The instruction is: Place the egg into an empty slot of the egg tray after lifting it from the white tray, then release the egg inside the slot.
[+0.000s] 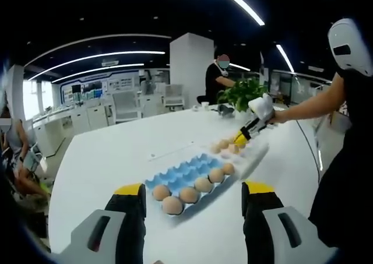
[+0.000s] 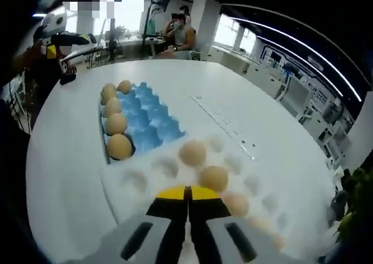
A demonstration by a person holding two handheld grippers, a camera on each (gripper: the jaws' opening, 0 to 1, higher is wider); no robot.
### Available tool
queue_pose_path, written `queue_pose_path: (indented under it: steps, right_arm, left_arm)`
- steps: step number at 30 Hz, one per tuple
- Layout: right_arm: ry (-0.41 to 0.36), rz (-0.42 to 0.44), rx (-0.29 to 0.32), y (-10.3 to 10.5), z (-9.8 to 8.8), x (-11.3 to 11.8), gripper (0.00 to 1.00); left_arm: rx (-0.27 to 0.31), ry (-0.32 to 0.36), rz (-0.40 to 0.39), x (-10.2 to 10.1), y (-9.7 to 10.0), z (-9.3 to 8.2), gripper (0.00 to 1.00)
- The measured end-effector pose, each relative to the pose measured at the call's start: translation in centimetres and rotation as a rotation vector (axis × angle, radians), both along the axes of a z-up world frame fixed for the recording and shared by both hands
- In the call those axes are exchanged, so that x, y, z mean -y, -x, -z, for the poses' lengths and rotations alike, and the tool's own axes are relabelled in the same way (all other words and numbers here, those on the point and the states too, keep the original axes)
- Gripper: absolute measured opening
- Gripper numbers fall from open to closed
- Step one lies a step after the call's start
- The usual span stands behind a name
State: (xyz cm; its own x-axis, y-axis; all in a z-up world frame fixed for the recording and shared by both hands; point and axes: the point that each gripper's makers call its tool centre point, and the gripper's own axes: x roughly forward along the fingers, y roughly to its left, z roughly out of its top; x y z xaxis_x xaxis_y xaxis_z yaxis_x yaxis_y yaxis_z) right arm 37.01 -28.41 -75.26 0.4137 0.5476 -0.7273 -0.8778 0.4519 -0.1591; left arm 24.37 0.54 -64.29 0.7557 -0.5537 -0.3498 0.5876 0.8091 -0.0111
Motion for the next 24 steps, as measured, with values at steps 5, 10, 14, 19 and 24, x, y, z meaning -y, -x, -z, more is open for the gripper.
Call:
queue_pose_path:
  steps: [5,10,14,19,24]
  right_arm:
    - [0.148,-0.133,0.096,-0.1,1.4,0.0,0.32]
    - [0.152,-0.101,-0.012,0.0,2.6,0.8,0.28]
    - [0.145,-0.069,-0.077,-0.8,3.2,1.2,0.24]
    - [0.19,-0.071,-0.121,-1.2,3.8,0.9,0.25]
    - [0.156,-0.05,-0.163,-1.4,4.1,0.9,0.26]
  left_arm:
    - [0.007,0.008,-0.005,-0.1,-0.1,-0.2,0.67]
    - [0.001,0.01,-0.01,0.0,0.2,0.1,0.67]
    - [0.007,0.013,-0.005,0.4,0.4,0.0,0.67]
    - [0.002,0.013,-0.008,0.3,0.3,0.0,0.67]
    - [0.005,0.014,-0.009,0.3,0.2,-0.2,0.67]
